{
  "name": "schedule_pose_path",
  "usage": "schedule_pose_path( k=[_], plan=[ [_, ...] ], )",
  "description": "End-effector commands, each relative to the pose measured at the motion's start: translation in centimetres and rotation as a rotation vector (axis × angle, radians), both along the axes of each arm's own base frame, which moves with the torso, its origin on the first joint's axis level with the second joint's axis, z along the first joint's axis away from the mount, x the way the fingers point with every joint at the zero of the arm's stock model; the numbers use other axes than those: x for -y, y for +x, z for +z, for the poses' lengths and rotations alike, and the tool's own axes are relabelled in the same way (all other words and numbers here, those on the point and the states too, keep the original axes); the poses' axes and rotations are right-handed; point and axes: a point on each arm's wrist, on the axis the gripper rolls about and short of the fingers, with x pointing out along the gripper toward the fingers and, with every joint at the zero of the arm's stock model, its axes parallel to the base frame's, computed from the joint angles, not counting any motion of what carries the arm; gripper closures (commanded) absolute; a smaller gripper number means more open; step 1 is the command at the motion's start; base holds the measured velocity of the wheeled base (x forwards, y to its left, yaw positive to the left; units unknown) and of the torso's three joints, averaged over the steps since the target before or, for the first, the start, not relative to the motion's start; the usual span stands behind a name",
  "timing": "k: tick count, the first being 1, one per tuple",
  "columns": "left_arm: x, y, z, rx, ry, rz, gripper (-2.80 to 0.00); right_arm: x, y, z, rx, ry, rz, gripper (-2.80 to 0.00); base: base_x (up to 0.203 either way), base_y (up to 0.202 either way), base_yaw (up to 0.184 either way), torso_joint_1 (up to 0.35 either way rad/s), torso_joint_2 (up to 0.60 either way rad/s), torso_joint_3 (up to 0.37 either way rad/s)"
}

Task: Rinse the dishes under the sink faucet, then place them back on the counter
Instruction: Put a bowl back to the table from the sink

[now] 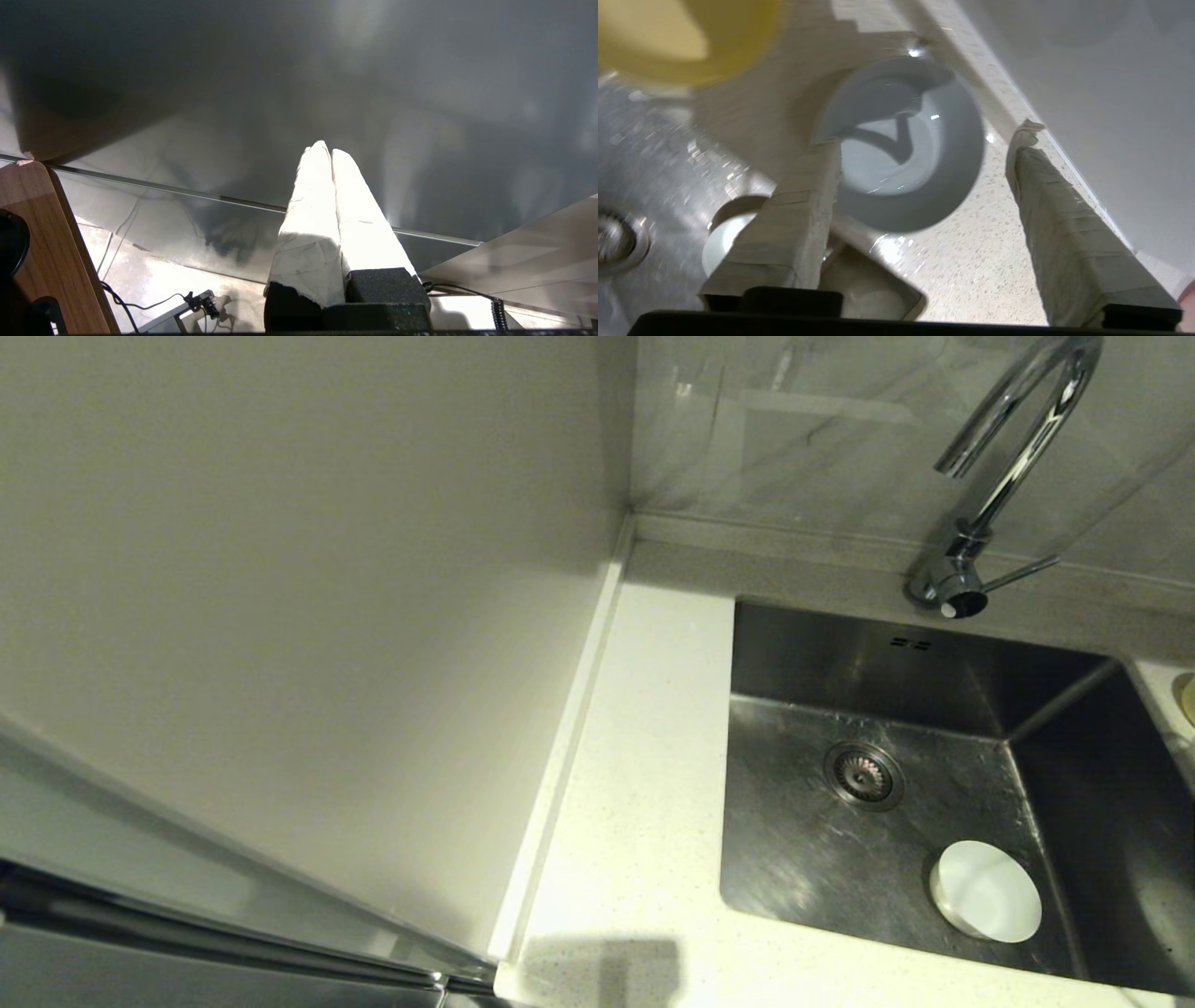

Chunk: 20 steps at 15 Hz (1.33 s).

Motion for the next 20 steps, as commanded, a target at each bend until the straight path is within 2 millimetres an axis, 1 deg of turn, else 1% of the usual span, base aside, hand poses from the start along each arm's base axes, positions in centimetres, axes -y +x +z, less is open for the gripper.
schedule_pose_path(
  k=[1, 2, 4, 5, 6, 7, 8, 10, 11, 12, 14, 17, 20],
  plan=[
    [0.0, 0.0, -0.1, -0.003, 0.000, 0.000, 0.00, -4.8, 0.2, 3.0, 0.059, -0.062, 0.118, -2.80, 0.000, 0.000, 0.000, 0.000, 0.00, 0.000],
    [0.0, 0.0, -0.1, -0.003, 0.000, -0.001, 0.00, -7.3, 0.5, 3.6, 0.067, -0.075, 0.198, -2.80, 0.000, 0.000, 0.000, 0.000, 0.00, 0.000],
    [0.0, 0.0, -0.1, -0.003, 0.000, 0.000, 0.00, -12.6, 1.1, 3.6, 0.048, -0.075, 0.385, -2.80, 0.000, 0.000, 0.000, 0.000, 0.00, 0.000],
    [0.0, 0.0, -0.1, -0.003, 0.000, 0.000, 0.00, -15.4, 1.4, 2.9, 0.015, -0.067, 0.479, -2.80, 0.000, 0.000, 0.000, 0.000, 0.00, 0.000],
    [0.0, 0.0, -0.1, -0.003, 0.000, 0.000, 0.00, -17.7, 1.5, 1.6, -0.045, -0.057, 0.554, -2.80, 0.000, 0.000, 0.000, 0.000, 0.00, 0.000],
    [0.0, 0.0, -0.1, -0.003, 0.000, 0.000, 0.00, -19.9, 1.6, 0.1, -0.115, -0.056, 0.613, -2.80, 0.000, 0.000, 0.000, 0.000, 0.00, 0.000],
    [0.0, 0.0, -0.1, -0.003, 0.000, 0.000, 0.00, -21.6, 1.6, -1.6, -0.190, -0.057, 0.648, -2.80, 0.000, 0.000, 0.000, 0.000, 0.00, 0.000],
    [0.0, 0.0, -0.1, -0.003, 0.000, 0.000, 0.00, -23.2, 2.2, -4.8, -0.337, -0.071, 0.659, -2.80, 0.000, 0.000, 0.000, 0.000, 0.00, 0.000],
    [0.0, 0.0, -0.1, -0.003, 0.000, -0.001, 0.00, -23.6, 2.7, -6.4, -0.401, -0.063, 0.659, -2.80, 0.000, 0.000, 0.000, 0.000, 0.00, 0.000],
    [0.0, 0.0, -0.1, -0.003, 0.000, -0.001, 0.00, -24.3, 3.2, -7.7, -0.434, -0.049, 0.650, -2.80, 0.000, 0.000, 0.000, 0.000, 0.00, 0.000],
    [0.0, 0.0, -0.1, -0.003, 0.000, -0.001, 0.00, -25.4, 4.5, -9.6, -0.473, -0.039, 0.617, -2.80, 0.000, 0.000, 0.000, 0.000, 0.00, 0.000],
    [0.0, 0.0, -0.1, -0.003, 0.000, 0.000, 0.00, -27.5, 6.6, -12.6, -0.521, -0.116, 0.506, -2.80, 0.000, 0.000, 0.000, 0.000, 0.00, 0.000],
    [0.0, 0.0, -0.1, -0.001, 0.000, 0.000, 0.00, -29.2, 7.9, -14.1, -0.482, -0.110, 0.426, -2.80, 0.000, 0.000, 0.000, 0.000, 0.00, 0.000]
  ],
)
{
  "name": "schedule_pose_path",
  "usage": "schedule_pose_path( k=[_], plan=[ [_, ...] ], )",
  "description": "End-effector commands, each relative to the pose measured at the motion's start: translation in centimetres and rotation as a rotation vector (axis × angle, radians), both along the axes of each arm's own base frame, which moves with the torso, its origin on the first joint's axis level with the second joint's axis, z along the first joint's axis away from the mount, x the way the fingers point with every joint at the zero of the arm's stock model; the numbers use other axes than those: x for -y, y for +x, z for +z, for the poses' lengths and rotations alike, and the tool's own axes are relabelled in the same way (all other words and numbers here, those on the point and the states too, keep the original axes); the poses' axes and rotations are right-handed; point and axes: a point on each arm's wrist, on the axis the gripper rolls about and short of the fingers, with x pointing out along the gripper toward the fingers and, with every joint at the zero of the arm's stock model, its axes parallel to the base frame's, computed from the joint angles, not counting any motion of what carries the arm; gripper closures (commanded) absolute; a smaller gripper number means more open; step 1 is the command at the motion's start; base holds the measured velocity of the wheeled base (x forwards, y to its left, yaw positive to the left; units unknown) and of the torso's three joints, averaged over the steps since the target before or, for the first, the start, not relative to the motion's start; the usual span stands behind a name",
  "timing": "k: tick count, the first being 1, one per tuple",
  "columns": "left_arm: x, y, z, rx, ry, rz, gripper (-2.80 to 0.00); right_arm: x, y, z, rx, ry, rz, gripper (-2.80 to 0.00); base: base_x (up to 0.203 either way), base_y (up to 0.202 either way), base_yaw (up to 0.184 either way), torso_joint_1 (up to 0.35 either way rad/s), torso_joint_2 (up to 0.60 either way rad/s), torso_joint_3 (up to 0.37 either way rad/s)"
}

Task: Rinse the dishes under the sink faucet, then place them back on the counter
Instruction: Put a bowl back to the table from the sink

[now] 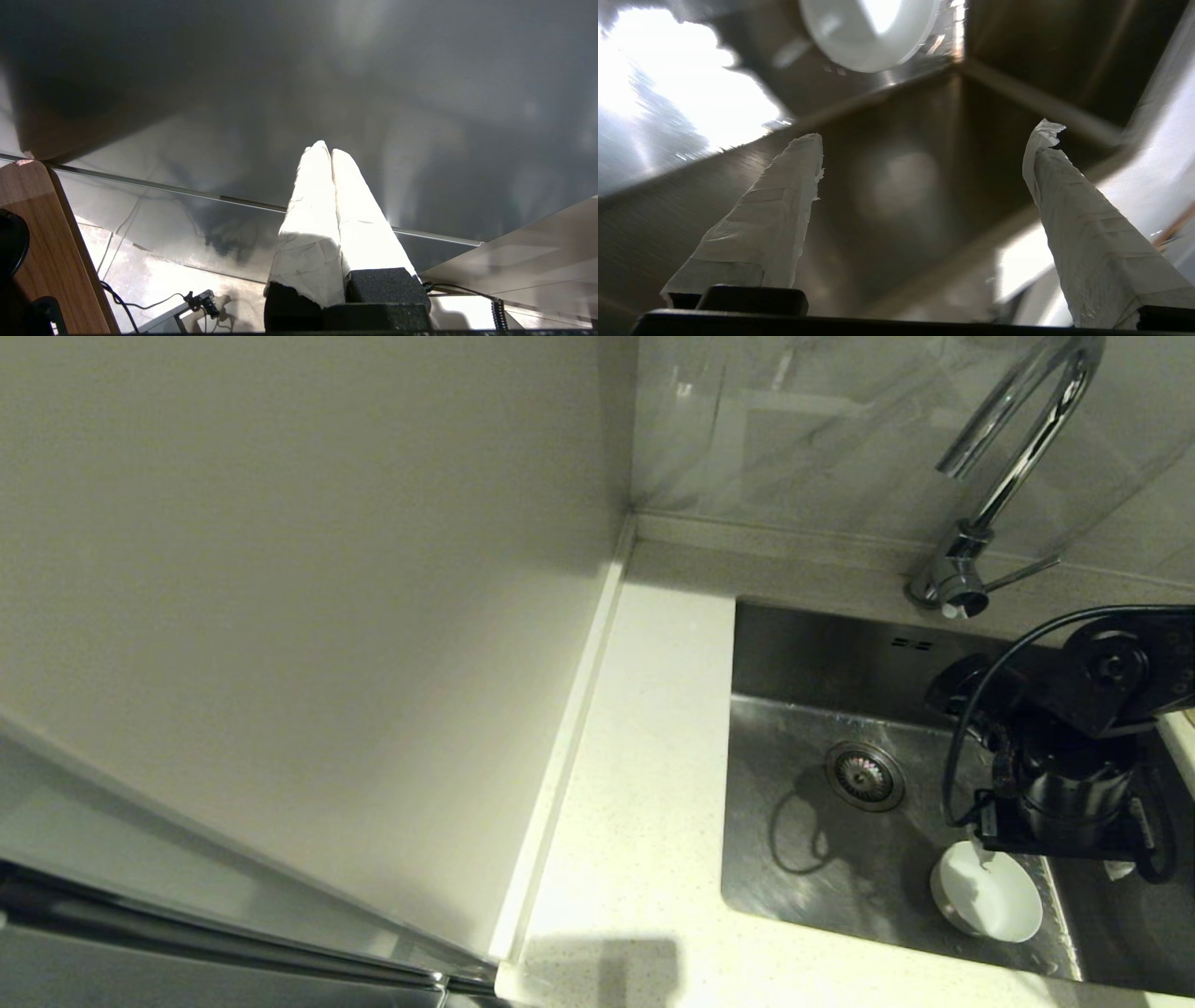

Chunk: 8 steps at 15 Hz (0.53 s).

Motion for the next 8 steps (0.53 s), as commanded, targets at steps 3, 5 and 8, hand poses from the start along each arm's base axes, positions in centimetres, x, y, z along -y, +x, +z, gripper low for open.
schedule_pose_path(
  k=[3, 5, 8],
  plan=[
    [0.0, 0.0, -0.1, -0.003, 0.000, -0.001, 0.00, -1.9, 3.1, -3.5, 0.009, 0.008, -0.116, -2.80, 0.000, 0.000, 0.000, 0.008, 0.00, 0.001],
    [0.0, 0.0, -0.1, -0.003, 0.000, 0.000, 0.00, -2.2, 4.4, -5.1, 0.011, 0.004, -0.184, -2.80, 0.000, 0.000, 0.000, 0.000, 0.00, 0.000],
    [0.0, 0.0, -0.1, -0.003, 0.000, 0.000, 0.00, -2.4, 5.6, -7.4, -0.024, -0.003, -0.215, -2.80, 0.000, 0.000, 0.000, 0.000, 0.00, 0.000]
  ],
)
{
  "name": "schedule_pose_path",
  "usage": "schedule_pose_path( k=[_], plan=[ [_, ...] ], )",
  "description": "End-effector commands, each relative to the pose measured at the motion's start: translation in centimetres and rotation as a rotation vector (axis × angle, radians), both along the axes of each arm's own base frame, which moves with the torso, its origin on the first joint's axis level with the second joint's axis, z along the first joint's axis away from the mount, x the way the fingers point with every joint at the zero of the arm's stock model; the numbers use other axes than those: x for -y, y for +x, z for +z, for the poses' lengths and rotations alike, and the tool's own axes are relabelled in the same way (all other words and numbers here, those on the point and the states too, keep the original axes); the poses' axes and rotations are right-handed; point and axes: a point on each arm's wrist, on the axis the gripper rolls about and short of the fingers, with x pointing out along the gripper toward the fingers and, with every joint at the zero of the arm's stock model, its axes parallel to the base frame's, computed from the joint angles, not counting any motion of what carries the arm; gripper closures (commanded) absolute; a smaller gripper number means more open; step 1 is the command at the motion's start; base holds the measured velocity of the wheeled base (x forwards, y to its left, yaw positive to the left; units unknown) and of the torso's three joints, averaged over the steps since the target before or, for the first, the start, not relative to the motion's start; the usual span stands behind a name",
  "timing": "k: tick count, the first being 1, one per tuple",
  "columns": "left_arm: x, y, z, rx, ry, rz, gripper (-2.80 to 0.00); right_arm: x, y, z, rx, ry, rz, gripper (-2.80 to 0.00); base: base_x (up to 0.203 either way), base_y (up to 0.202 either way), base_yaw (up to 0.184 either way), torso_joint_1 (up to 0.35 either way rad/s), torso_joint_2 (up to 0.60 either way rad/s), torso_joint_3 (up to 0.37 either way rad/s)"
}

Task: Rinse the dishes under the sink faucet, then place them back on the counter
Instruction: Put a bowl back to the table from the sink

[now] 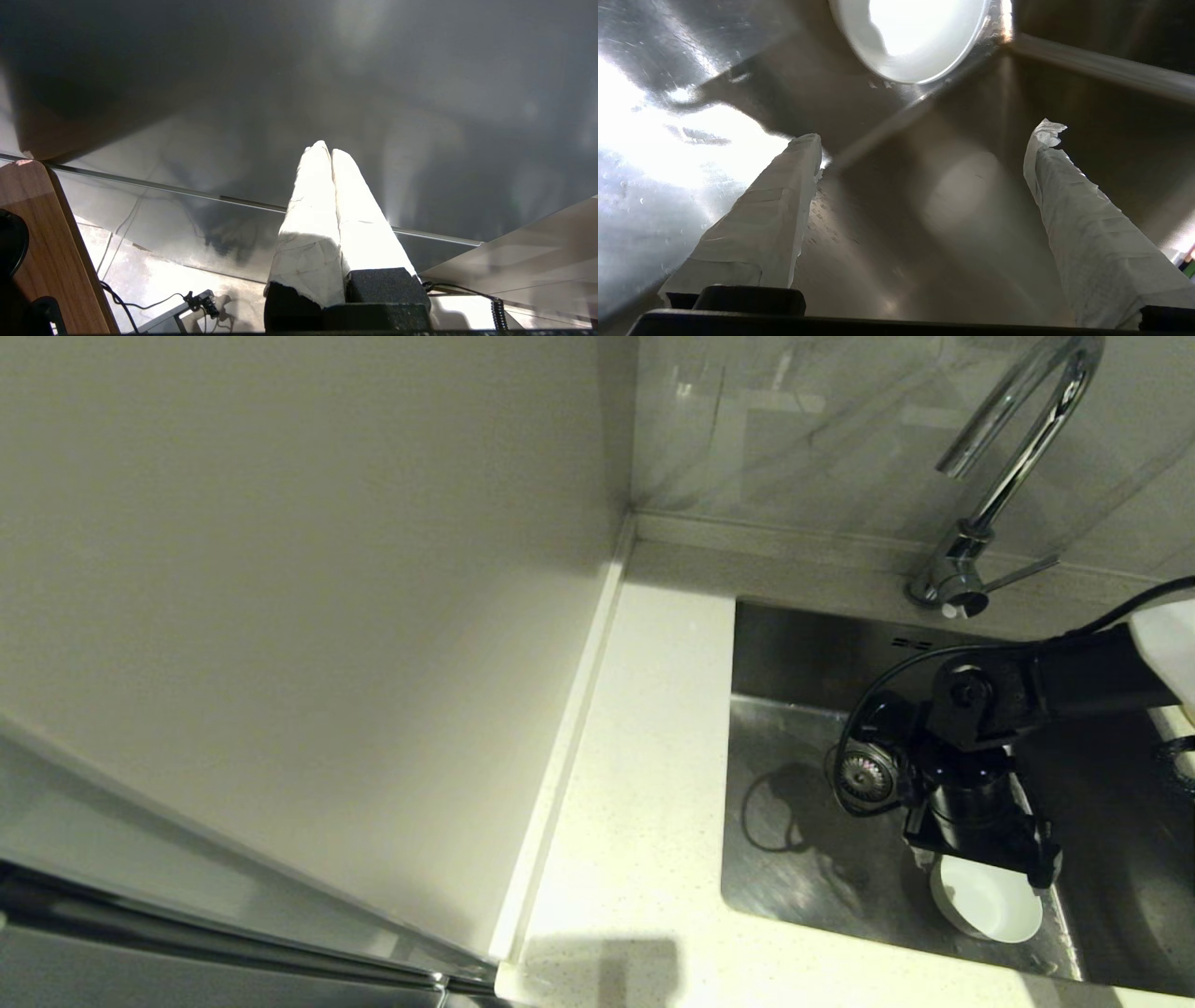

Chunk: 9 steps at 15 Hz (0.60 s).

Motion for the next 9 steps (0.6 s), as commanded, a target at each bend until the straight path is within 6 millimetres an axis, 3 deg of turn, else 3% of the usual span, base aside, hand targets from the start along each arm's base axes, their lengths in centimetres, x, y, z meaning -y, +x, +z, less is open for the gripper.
schedule_pose_path(
  k=[1, 5, 9],
  plan=[
    [0.0, 0.0, -0.1, -0.003, 0.000, 0.001, 0.00, -0.2, 1.7, -2.5, -0.042, -0.008, -0.010, -2.80, 0.000, 0.000, 0.000, 0.000, 0.00, 0.000],
    [0.0, 0.0, -0.1, -0.003, 0.000, 0.001, 0.00, 0.7, 5.0, -3.1, 0.008, 0.114, -0.058, -2.80, 0.000, 0.000, 0.000, 0.000, 0.00, 0.000],
    [0.0, 0.0, -0.1, -0.003, 0.000, 0.000, 0.00, 3.7, 7.1, -3.8, 0.037, 0.163, -0.136, -2.80, 0.000, 0.000, 0.000, 0.000, 0.00, 0.000]
  ],
)
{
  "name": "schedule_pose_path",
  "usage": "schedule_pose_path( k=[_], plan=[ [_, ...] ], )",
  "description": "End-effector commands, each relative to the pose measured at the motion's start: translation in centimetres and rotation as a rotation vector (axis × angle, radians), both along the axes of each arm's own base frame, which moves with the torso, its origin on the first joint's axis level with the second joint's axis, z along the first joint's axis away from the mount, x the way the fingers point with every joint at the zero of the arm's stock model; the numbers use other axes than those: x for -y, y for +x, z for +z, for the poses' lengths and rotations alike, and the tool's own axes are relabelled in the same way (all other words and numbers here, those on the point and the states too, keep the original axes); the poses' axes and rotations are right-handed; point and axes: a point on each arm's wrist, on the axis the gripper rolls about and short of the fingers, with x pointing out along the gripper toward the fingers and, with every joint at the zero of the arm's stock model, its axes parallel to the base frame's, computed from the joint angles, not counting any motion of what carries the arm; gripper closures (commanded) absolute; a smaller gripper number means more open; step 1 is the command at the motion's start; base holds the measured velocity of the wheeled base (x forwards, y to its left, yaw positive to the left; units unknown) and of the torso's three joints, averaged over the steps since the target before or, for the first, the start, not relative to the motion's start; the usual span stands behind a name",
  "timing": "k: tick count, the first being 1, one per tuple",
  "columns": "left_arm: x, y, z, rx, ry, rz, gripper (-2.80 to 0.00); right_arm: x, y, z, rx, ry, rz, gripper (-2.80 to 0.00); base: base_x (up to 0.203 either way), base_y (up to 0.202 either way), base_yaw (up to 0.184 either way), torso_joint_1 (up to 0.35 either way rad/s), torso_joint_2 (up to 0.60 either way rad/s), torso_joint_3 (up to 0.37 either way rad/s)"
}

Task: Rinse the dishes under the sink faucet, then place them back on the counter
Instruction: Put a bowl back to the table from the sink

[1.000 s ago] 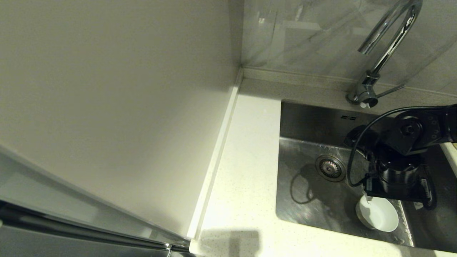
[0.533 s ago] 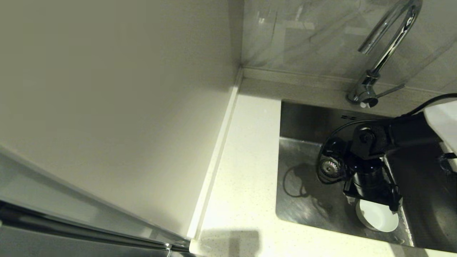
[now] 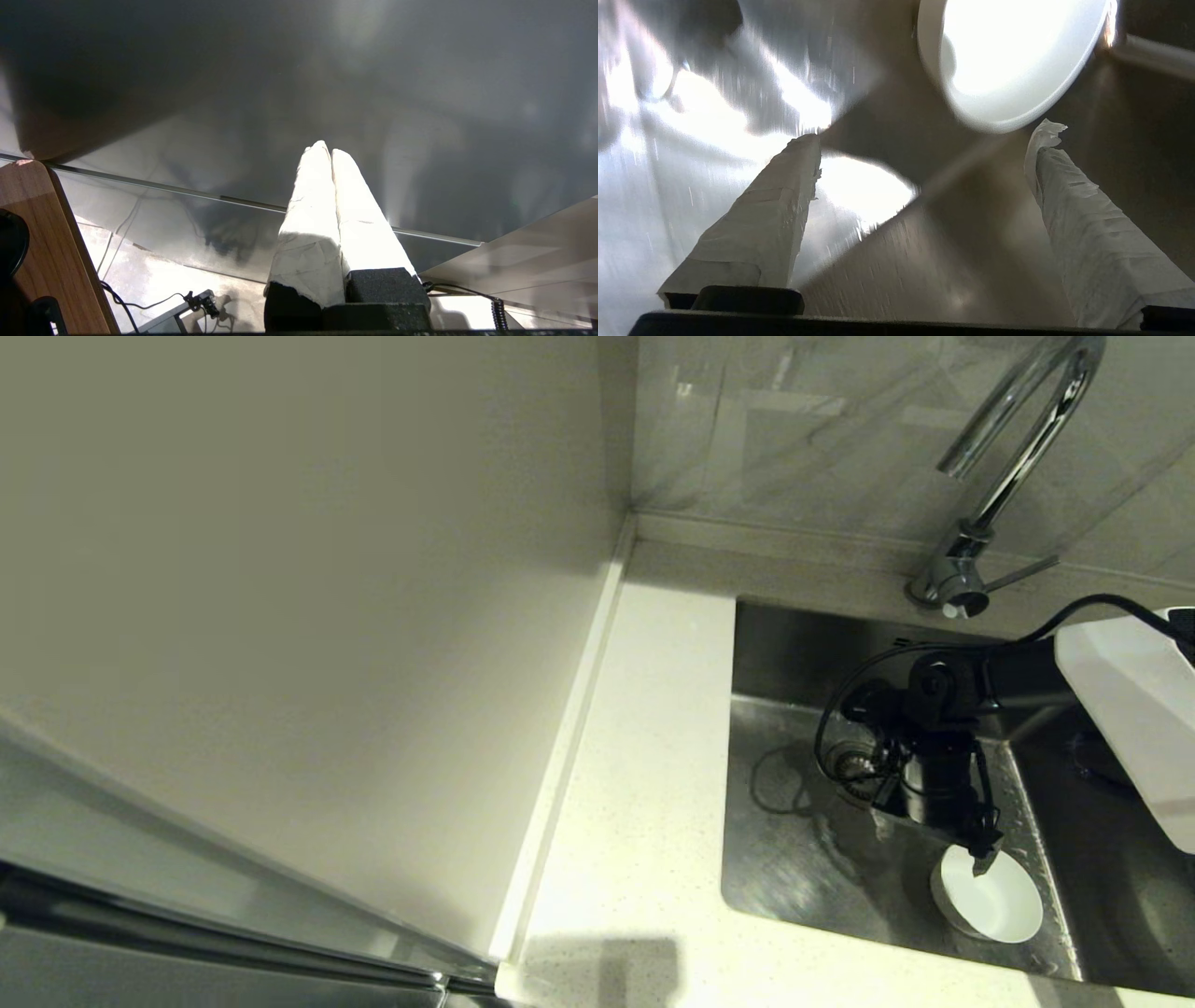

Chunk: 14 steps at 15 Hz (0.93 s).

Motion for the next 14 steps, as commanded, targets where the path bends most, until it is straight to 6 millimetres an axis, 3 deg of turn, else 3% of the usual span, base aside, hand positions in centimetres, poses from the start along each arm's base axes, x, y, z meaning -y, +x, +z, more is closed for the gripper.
schedule_pose_path(
  k=[1, 5, 8, 14],
  plan=[
    [0.0, 0.0, -0.1, -0.003, 0.000, 0.000, 0.00, 1.8, 1.1, -1.3, -0.013, -0.005, -0.049, -2.80, 0.000, 0.000, 0.000, 0.000, 0.00, 0.000],
    [0.0, 0.0, -0.1, -0.002, 0.000, 0.000, 0.00, 3.4, 1.9, -2.0, -0.008, 0.000, -0.086, -2.80, 0.000, 0.000, 0.000, 0.000, 0.00, 0.000],
    [0.0, 0.0, -0.1, -0.002, 0.000, -0.001, 0.00, 4.3, 2.9, -1.4, 0.040, 0.036, -0.103, -2.80, 0.000, 0.000, 0.000, 0.000, 0.00, 0.000],
    [0.0, 0.0, -0.1, -0.003, 0.000, -0.001, 0.00, 6.4, 3.6, -3.6, 0.014, 0.031, -0.157, -2.80, 0.000, 0.000, 0.000, 0.000, 0.00, 0.000]
  ],
)
